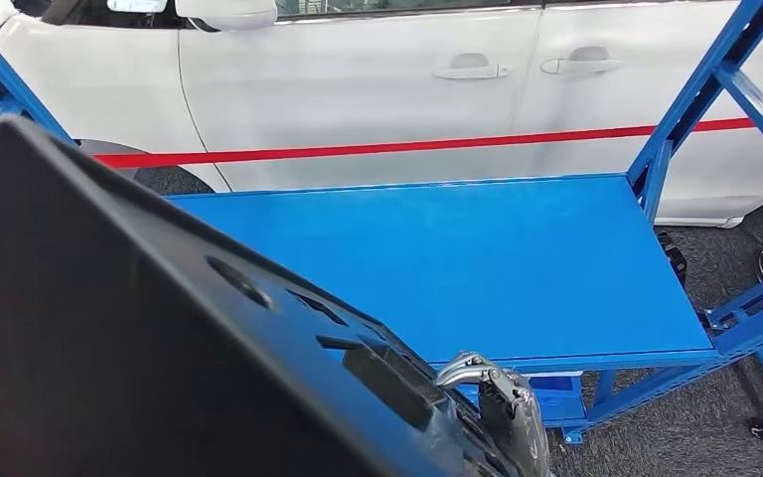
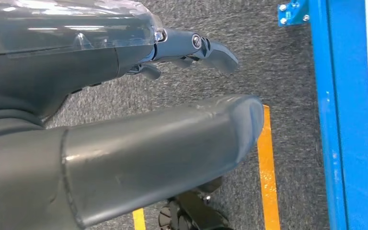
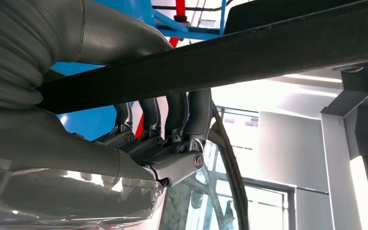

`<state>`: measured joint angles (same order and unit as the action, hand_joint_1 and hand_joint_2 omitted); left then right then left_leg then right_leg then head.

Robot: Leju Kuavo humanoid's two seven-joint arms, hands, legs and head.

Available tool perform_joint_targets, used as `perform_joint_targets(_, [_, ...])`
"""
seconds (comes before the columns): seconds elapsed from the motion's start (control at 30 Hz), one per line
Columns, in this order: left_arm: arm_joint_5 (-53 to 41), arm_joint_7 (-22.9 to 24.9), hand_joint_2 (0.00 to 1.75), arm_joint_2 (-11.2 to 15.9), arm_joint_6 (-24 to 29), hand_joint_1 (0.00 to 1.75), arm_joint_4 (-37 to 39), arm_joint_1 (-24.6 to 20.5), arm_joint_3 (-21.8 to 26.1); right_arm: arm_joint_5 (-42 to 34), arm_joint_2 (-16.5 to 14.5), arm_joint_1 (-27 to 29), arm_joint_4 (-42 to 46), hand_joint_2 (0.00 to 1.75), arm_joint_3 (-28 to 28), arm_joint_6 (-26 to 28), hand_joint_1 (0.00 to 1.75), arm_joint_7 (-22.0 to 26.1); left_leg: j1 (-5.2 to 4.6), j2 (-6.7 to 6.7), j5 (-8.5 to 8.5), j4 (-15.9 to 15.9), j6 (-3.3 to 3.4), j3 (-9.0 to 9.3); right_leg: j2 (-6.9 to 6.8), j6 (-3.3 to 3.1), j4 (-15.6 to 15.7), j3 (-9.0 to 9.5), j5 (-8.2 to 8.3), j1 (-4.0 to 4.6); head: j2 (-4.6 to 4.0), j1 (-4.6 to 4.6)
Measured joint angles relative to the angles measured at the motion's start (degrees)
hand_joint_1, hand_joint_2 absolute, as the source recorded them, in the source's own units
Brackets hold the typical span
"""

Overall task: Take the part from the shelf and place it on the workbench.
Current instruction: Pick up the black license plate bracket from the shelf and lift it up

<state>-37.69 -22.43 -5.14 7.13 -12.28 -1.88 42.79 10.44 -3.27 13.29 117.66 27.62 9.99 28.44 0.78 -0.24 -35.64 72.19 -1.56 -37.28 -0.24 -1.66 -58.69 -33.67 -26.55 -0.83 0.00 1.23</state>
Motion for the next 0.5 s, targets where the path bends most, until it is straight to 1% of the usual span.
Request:
perform_joint_targets(0.03, [0.0,0.0,0.00,0.0,0.0,0.00,0.0,0.0,0.0,0.0,-0.1,0.1,0.0,1.75,-0.1,-0.1,1.75,0.0,0.00,0.00,-0.65,1.7,-0.08,-0.17,-0.03,0.03,-0.1,-0.42,0.28,0.04,0.00,0.02])
perform_joint_targets(0.07, [0.0,0.1,0.00,0.0,-0.1,0.00,0.0,0.0,0.1,0.0,-0.1,0.2,-0.1,1.75,-0.1,-0.1,1.75,0.0,0.00,0.01,-0.14,1.0,-0.09,0.80,-0.05,0.12,-0.2,-0.85,0.56,0.06,0.00,0.02])
perform_joint_targets(0.1, [0.0,0.1,0.00,0.0,-0.1,0.00,0.0,0.0,0.1,0.0,-0.2,0.2,-0.1,1.75,-0.2,-0.2,1.75,0.1,0.01,0.01,1.20,-1.7,-0.03,2.78,-0.04,0.25,-0.3,-1.21,0.83,0.05,0.00,0.02])
perform_joint_targets(0.17, [0.0,0.2,0.00,0.0,-0.2,0.00,0.0,-0.1,0.1,0.0,-0.4,0.4,-0.1,1.75,-0.3,-0.2,1.75,0.1,-0.10,-0.01,3.96,-10.1,0.32,7.89,-0.03,0.74,-0.5,-1.72,1.35,0.11,0.00,0.03])
perform_joint_targets(0.2, [0.0,0.2,0.00,0.0,-0.2,0.00,0.0,-0.2,0.1,0.0,-0.5,0.4,-0.1,1.75,-0.3,-0.2,1.75,0.1,-0.22,-0.06,4.72,-12.9,0.63,9.39,-0.03,1.08,-0.6,-1.85,1.61,0.17,0.00,0.01])
perform_joint_targets(0.23, [0.0,0.3,0.00,0.0,-0.2,0.00,0.0,-0.2,0.1,0.0,-0.6,0.4,-0.1,1.75,-0.3,-0.2,1.75,0.1,-0.38,-0.10,5.05,-14.4,0.98,10.07,-0.02,1.46,-0.6,-1.93,1.90,0.21,0.00,-0.02])
perform_joint_targets(0.3, [0.0,0.5,0.00,0.0,-0.3,0.00,0.0,-0.1,0.1,0.0,-0.7,0.6,-0.2,1.75,-0.4,-0.2,1.75,0.2,-0.56,-0.14,5.66,-14.6,1.76,9.66,0.00,2.21,-0.4,-2.03,2.63,0.23,0.00,-0.08])
perform_joint_targets(0.33, [0.0,0.6,0.00,-0.1,-0.3,0.00,0.0,-0.1,0.1,0.0,-0.7,0.6,-0.2,1.75,-0.4,-0.2,1.75,0.2,-0.50,-0.03,6.14,-14.7,2.19,9.35,0.10,2.53,-0.5,-2.22,2.61,0.16,0.00,-0.05])
perform_joint_targets(0.37, [-0.1,0.6,0.00,-0.1,-0.3,0.00,0.0,-0.2,0.1,0.0,-0.7,0.7,-0.3,1.75,-0.4,-0.2,1.75,0.3,-0.41,0.07,6.71,-14.8,2.68,8.96,0.18,2.81,-1.2,-2.65,1.73,0.13,0.00,-0.11])
perform_joint_targets(0.4, [-0.1,0.7,0.00,-0.2,-0.3,0.00,0.0,-0.2,0.1,0.0,-0.7,0.8,-0.3,1.75,-0.4,-0.2,1.75,0.3,-0.30,0.18,7.34,-15.0,3.14,8.42,0.26,3.03,-2.8,-3.39,-0.09,0.13,0.00,-0.16])
perform_joint_targets(0.43, [-0.1,0.7,0.00,-0.3,-0.3,0.00,0.0,-0.3,0.1,-0.1,-0.7,0.8,-0.3,1.75,-0.5,-0.3,1.75,0.3,-0.28,0.32,7.92,-15.0,3.49,7.81,0.32,3.18,-5.6,-4.40,-2.74,0.06,0.00,-0.24])
perform_joint_targets(0.47, [-0.1,0.7,0.00,-0.3,-0.4,0.00,0.0,-0.3,0.1,-0.1,-0.7,0.8,-0.4,1.75,-0.5,-0.3,1.75,0.3,-0.35,0.38,8.41,-15.0,3.73,7.15,0.30,3.32,-9.1,-5.47,-5.50,0.07,0.00,-0.34])
perform_joint_targets(0.5, [-0.1,0.7,0.00,-0.3,-0.4,0.00,0.0,-0.3,0.1,-0.1,-0.7,0.8,-0.4,1.75,-0.5,-0.3,1.75,0.3,-0.44,0.46,8.87,-14.9,3.82,6.45,0.29,3.41,-12.7,-6.31,-7.50,0.07,0.00,-0.37])
